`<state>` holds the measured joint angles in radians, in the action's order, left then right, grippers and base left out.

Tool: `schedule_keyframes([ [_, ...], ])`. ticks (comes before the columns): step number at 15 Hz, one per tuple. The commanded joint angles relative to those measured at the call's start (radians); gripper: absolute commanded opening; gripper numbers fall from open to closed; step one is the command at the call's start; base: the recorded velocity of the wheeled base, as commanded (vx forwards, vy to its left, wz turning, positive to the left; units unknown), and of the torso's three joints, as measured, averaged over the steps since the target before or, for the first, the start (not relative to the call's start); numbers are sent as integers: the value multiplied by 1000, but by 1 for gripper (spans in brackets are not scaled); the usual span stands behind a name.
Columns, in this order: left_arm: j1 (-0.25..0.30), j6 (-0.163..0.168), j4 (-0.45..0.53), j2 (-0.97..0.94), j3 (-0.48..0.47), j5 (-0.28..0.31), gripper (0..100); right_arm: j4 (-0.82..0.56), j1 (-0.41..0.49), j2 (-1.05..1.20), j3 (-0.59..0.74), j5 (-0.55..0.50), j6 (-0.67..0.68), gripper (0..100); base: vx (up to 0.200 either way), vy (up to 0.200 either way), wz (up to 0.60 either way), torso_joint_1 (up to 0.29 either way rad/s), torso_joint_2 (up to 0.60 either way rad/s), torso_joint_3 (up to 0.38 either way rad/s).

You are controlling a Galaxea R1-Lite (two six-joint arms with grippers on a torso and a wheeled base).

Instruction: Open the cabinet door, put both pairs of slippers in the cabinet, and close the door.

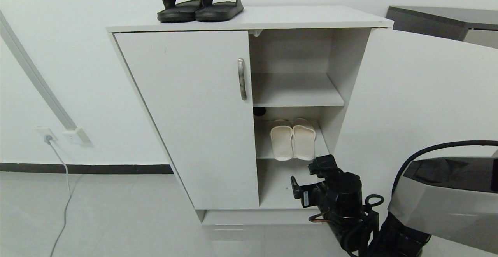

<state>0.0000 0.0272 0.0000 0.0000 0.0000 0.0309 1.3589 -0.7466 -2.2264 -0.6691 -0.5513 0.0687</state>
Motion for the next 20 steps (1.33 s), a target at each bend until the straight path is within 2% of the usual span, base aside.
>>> schedule_keyframes([
  [1, 0, 0, 0, 2, -2, 0, 0, 2, 0, -4, 2, -1, 0, 100, 0, 0, 0, 0, 0, 0],
  [5, 0, 0, 0, 2, 0, 0, 0, 16, 0, -4, 14, 1, 2, 100, 0, 0, 0, 1, -1, 29],
  [13, 0, -1, -2, 0, 0, -2, 0, 22, 3, -15, 37, -6, -6, 100, 0, 0, 0, 2, -1, 168],
  [16, 0, -7, -2, 0, 0, -3, 0, 120, 4, -49, 54, 4, -14, 100, 0, 0, 0, 2, 9, 41],
  [20, 0, -13, -2, 0, 0, -3, 0, 138, 6, -53, 57, 7, -18, 100, 0, 200, 0, 4, 7, 45],
])
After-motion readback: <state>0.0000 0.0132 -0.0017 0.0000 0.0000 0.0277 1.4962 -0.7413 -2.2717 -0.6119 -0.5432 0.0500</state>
